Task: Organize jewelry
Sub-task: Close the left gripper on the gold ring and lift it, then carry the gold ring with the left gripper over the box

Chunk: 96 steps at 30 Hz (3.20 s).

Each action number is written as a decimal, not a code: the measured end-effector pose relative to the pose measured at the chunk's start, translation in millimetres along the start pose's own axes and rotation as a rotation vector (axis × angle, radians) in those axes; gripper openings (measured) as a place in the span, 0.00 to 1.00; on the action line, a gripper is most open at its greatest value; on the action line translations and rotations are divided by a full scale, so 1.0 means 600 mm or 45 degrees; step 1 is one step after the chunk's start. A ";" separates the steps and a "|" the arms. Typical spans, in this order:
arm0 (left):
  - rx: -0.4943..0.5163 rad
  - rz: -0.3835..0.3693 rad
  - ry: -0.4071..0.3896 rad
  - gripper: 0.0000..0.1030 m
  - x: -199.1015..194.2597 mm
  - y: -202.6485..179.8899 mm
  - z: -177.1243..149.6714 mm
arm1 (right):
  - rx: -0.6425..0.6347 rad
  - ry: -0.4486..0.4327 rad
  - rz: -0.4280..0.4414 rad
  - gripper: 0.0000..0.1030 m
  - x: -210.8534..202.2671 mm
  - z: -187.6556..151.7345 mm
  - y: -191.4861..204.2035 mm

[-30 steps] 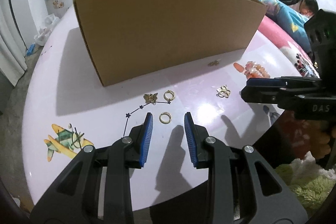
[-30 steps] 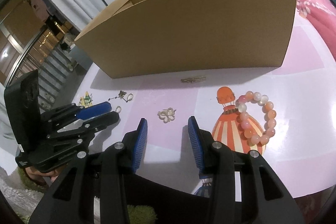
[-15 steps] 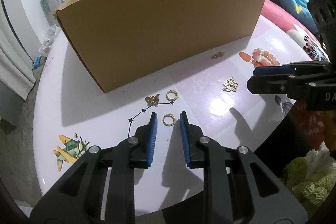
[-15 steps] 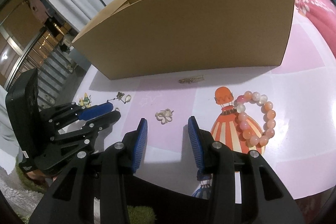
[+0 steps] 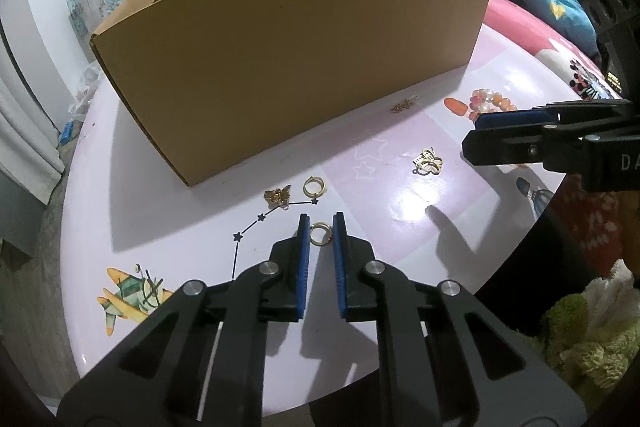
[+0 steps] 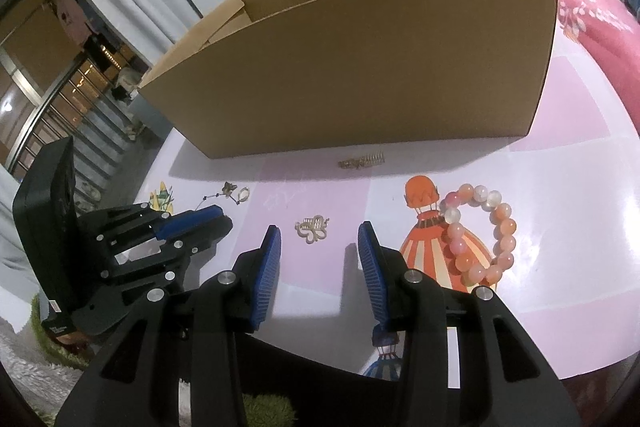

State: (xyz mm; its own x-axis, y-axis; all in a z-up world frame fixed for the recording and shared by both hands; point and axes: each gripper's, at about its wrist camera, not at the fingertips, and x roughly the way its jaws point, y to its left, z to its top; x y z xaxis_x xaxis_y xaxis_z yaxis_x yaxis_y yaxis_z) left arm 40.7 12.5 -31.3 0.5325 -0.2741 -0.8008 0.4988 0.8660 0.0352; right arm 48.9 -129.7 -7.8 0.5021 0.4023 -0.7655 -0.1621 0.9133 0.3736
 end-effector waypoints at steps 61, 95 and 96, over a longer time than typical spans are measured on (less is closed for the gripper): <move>-0.133 0.036 -0.062 0.10 -0.016 0.047 -0.024 | -0.511 0.036 -0.037 0.10 0.075 0.040 0.124; -0.001 -0.038 -0.288 0.10 -0.079 0.046 0.245 | -0.241 -0.275 -0.003 0.10 -0.073 0.246 0.049; -0.004 -0.047 -0.258 0.10 -0.065 0.051 0.265 | -0.209 -0.243 -0.010 0.10 -0.060 0.269 0.039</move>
State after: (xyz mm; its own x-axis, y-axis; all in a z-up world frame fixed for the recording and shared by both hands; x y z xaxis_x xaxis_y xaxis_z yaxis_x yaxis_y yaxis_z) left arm 143.6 -17.0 95.9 0.6409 -0.3836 -0.6649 0.5183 0.8552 0.0062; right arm 164.1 -132.7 112.9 0.6526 0.3898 -0.6497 -0.2856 0.9208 0.2656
